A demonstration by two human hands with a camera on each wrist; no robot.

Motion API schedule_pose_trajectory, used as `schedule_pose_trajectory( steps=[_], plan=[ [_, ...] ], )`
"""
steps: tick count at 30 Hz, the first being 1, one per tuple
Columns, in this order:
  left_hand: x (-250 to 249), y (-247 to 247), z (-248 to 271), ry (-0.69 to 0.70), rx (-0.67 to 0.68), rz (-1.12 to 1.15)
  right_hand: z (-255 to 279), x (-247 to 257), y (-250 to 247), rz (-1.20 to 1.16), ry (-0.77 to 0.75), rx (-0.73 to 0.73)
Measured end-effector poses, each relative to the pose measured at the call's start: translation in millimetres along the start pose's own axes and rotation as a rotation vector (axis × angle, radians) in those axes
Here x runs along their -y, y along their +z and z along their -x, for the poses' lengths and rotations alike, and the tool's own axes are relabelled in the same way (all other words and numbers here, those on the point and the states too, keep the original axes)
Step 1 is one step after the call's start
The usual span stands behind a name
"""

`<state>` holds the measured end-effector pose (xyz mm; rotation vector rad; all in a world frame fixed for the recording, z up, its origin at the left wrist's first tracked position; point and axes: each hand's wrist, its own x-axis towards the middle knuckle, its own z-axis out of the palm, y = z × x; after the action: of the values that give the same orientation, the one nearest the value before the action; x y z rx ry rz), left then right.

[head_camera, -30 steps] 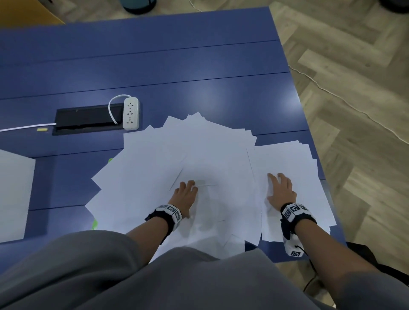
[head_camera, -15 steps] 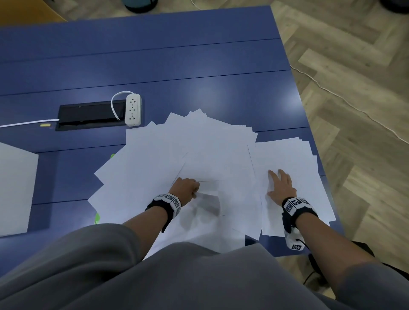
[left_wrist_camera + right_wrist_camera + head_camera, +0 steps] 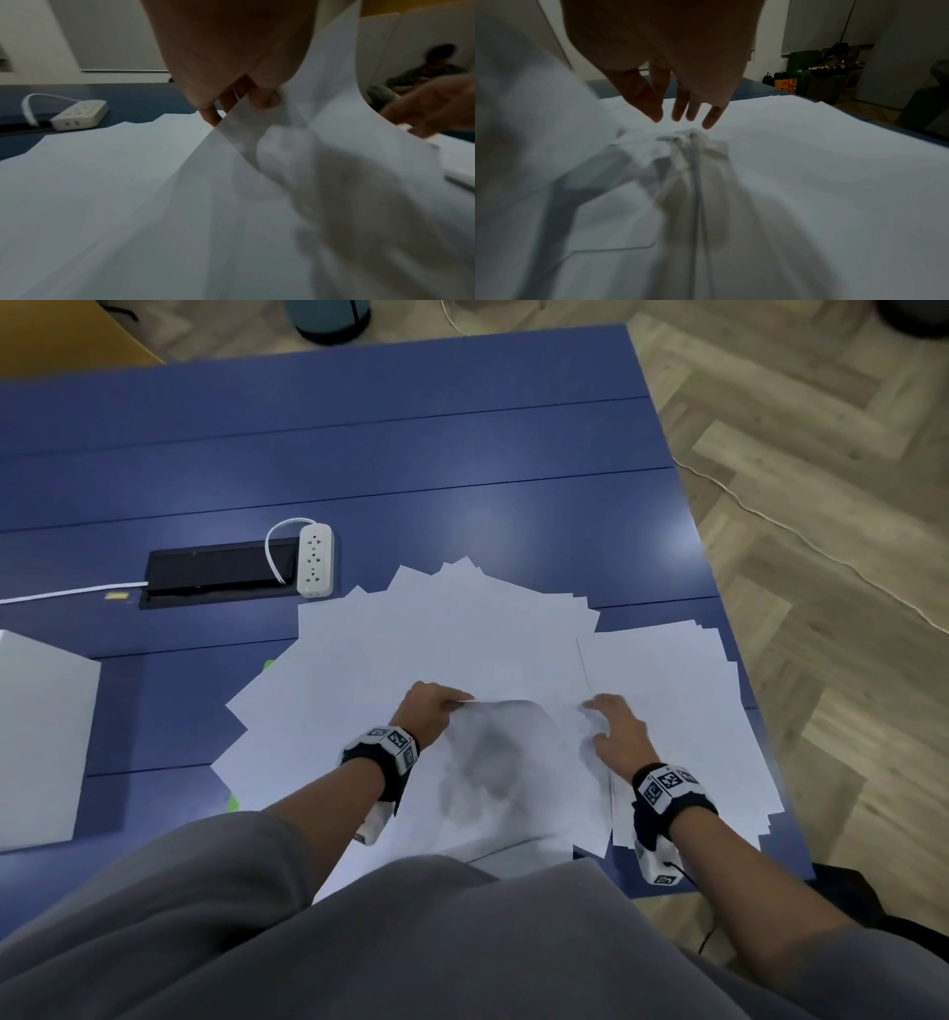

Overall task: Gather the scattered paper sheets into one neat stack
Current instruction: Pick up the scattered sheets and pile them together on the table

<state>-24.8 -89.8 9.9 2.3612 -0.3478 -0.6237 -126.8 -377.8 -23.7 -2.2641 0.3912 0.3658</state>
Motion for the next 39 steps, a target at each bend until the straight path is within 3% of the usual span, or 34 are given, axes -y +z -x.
schedule_pose_trajectory(
  steps=[3, 6, 12, 17, 21, 26, 33, 39],
  plan=[
    [-3.1, -11.8, -1.3, -0.026, -0.109, 0.193, 6.1, 12.9, 13.6, -0.061, -0.002, 0.066],
    [0.8, -28.4, -3.8, -0.116, -0.203, 0.228, 5.7, 22.6, 28.7, 0.019, 0.08, 0.084],
    [30.9, -60.4, -3.3, -0.284, -0.474, 0.245, 8.6, 46.5, 64.1, 0.468, 0.165, 0.187],
    [58.5, -73.3, 15.1, -0.421, -0.57, 0.277, 9.2, 58.6, 87.3, 0.531, 0.286, 0.087],
    [84.1, -75.0, 28.4, -0.484, -0.587, 0.339, 1.4, 63.4, 86.5, 0.403, 0.333, 0.045],
    [105.7, -75.4, 37.8, -0.452, -0.587, 0.46, -5.0, 63.4, 74.1, 0.184, 0.415, -0.005],
    [117.7, -75.6, 44.6, -0.467, -0.55, 0.689, -5.8, 70.9, 49.6, 0.049, 0.312, -0.203],
    [115.2, -71.9, 42.4, -0.525, -0.32, 1.083, -8.7, 76.3, 36.2, -0.48, 0.325, -0.281]
  ],
)
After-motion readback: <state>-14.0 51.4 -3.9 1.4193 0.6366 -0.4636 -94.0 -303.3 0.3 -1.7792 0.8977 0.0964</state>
